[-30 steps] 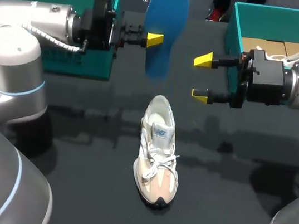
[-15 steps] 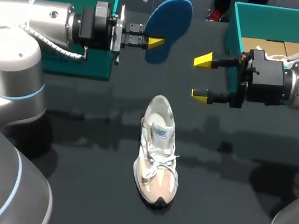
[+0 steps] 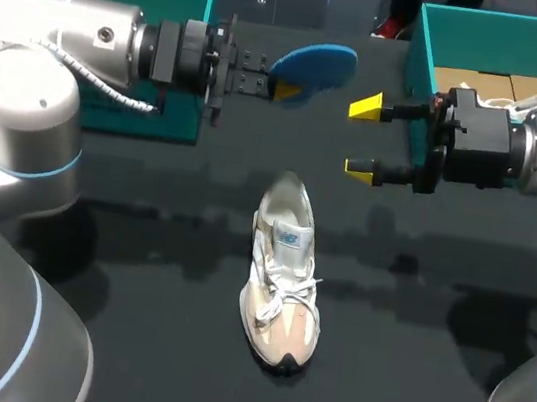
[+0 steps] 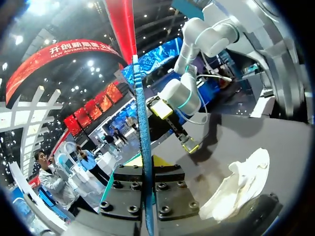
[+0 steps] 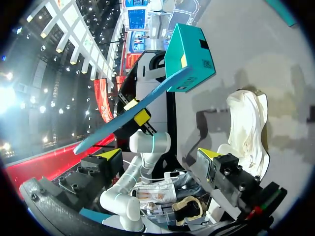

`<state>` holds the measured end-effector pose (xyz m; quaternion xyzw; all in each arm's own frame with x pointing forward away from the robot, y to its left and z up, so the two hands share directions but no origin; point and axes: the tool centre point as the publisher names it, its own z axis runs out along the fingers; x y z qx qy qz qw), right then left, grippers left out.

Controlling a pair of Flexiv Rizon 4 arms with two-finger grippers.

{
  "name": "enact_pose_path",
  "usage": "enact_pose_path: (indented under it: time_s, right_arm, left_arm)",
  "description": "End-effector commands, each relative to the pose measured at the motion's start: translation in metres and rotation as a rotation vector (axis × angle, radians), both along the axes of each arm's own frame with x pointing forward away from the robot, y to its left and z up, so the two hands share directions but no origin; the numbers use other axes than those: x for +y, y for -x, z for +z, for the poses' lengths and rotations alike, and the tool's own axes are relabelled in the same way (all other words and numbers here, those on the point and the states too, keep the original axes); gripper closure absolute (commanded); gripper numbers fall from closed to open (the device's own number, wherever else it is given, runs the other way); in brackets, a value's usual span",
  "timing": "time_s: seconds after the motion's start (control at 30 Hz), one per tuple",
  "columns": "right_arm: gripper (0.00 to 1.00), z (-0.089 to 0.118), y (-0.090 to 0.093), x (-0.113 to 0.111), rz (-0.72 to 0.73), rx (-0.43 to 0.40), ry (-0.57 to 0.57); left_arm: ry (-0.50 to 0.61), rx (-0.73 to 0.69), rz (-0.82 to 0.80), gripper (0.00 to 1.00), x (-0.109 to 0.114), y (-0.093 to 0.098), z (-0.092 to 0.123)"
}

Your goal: Take the shoe out of the shoebox, open the shoe tongue, remove and reinsert the insole, then place the shoe into the shoebox

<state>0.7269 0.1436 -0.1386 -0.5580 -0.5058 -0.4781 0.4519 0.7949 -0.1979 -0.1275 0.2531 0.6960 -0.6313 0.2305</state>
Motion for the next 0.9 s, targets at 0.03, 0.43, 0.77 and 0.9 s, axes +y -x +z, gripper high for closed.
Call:
enact_pose_path:
  time_s: [0.03, 0.43, 0.77, 0.9]
  right_arm:
    - [0.0, -0.001, 0.0, 0.002, -0.001, 0.0, 0.002]
    - [0.0, -0.001, 0.0, 0.002, -0.001, 0.0, 0.002]
    - [0.0, -0.001, 0.0, 0.002, -0.001, 0.0, 0.002]
    - [0.0, 0.002, -0.003, 0.001, 0.004, -0.006, 0.005]
  left_arm:
    - [-0.061, -0.252, 0.042, 1.0, -0.002, 0.005, 0.001]
    - [-0.061, -0.252, 0.042, 1.0, -0.002, 0.005, 0.001]
    - [-0.03, -0.606, 0.006, 1.0, 0.007, 0.0, -0.007]
    - [-0.048, -0.721, 0.026, 1.0, 0.004, -0.003, -0.011]
